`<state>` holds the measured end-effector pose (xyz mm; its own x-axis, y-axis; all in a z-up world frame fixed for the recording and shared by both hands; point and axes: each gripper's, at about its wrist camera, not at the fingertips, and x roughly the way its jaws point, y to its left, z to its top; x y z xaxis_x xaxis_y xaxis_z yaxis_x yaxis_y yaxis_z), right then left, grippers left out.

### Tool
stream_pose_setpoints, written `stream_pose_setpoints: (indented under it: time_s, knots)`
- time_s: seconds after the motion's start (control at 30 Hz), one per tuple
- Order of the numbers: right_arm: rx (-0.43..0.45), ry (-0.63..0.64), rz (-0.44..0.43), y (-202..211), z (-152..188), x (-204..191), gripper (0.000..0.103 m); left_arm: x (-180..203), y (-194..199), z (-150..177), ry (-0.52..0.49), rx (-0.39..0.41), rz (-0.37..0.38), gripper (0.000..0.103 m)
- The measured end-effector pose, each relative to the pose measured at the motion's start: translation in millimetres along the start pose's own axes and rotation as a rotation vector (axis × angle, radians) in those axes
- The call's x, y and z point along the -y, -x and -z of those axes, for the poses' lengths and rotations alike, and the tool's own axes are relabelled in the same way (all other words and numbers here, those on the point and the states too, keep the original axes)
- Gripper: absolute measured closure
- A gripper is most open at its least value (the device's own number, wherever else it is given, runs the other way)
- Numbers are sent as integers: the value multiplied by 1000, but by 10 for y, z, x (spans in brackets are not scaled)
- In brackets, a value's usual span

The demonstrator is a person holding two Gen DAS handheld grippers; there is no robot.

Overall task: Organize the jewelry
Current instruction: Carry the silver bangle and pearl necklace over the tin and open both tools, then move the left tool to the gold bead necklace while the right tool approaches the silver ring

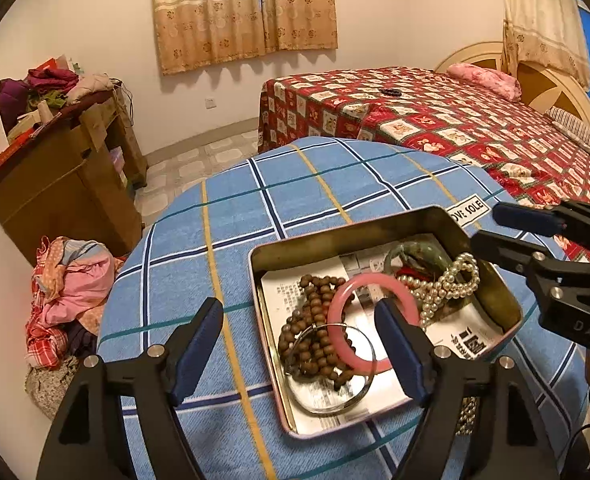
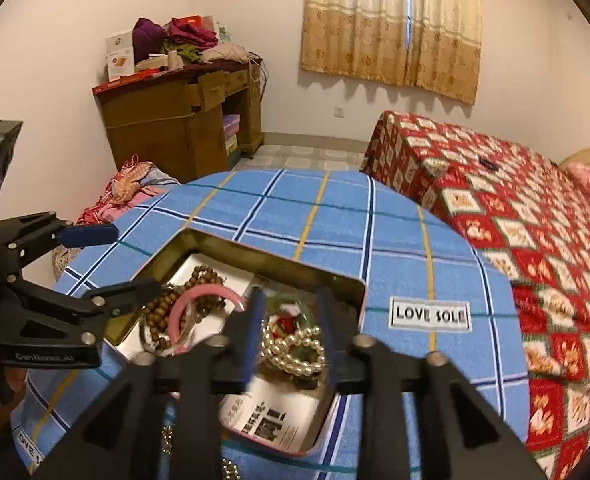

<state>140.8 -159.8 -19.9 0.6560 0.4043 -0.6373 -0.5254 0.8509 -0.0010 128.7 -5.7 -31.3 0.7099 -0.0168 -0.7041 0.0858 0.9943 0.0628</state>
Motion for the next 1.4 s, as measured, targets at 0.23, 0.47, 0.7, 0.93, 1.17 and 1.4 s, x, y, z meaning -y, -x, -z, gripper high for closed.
stream_pose_setpoints:
  time_s: [0.23, 0.47, 0.7, 0.93, 1.17, 1.4]
  knots:
    - [-4, -32, 20, 233, 245, 5, 56, -33, 148, 186, 31, 16, -11, 24]
    - [-27, -50, 3, 399, 525, -70, 50, -33, 201, 407, 60, 0, -14, 24]
    - [-62, -68, -21, 414, 728, -146, 50, 3, 224, 548, 76, -15, -3, 24]
    - [-86, -64, -39, 445, 913, -250, 50, 55, 242, 684, 77, -29, 1, 24]
    - [-111, -73, -52, 463, 1068, -332, 50, 72, 281, 887, 103, -58, 9, 24]
    - [-126, -66, -71, 476, 1169, -450, 50, 99, 294, 1046, 108, -87, 14, 24]
